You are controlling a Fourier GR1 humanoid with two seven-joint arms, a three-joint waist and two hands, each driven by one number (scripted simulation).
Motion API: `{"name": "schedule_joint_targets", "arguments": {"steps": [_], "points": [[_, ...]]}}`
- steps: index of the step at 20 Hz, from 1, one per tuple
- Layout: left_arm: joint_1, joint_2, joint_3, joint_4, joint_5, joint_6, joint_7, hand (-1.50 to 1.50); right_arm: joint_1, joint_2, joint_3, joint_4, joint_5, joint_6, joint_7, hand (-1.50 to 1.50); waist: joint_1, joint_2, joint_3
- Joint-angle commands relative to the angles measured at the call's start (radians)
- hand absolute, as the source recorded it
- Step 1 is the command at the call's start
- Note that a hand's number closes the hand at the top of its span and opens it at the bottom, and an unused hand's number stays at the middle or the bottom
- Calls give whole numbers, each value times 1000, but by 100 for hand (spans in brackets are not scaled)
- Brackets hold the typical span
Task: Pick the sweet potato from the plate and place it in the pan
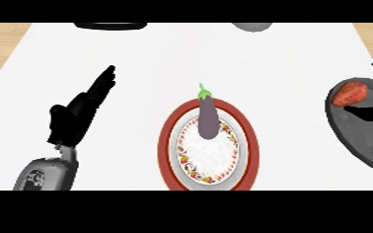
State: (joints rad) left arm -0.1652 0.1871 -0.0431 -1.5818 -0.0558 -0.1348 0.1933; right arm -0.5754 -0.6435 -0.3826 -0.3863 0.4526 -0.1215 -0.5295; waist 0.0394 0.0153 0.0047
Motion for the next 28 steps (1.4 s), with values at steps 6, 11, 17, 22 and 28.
{"name": "schedule_joint_targets", "arguments": {"steps": [6,11,17,22,28], "points": [[-25,-1,22,26,-16,20,-20,0,-57,-83,-215,115,-238,276,-148,-150,-17,2,1],[-15,-23,1,47,-26,21,-19,0,-3,-143,-230,186,-261,457,-202,-150,-17,2,1],[-2,-23,5,18,-17,12,-4,0,113,-203,-266,180,-303,604,-387,-150,-27,-5,1],[21,-7,3,-23,-30,7,1,0,205,-212,-264,161,-315,662,-472,-150,-28,-7,2],[35,-11,8,-66,-9,1,45,0,305,-188,-264,137,-341,689,-535,-150,-32,-10,3]]}}
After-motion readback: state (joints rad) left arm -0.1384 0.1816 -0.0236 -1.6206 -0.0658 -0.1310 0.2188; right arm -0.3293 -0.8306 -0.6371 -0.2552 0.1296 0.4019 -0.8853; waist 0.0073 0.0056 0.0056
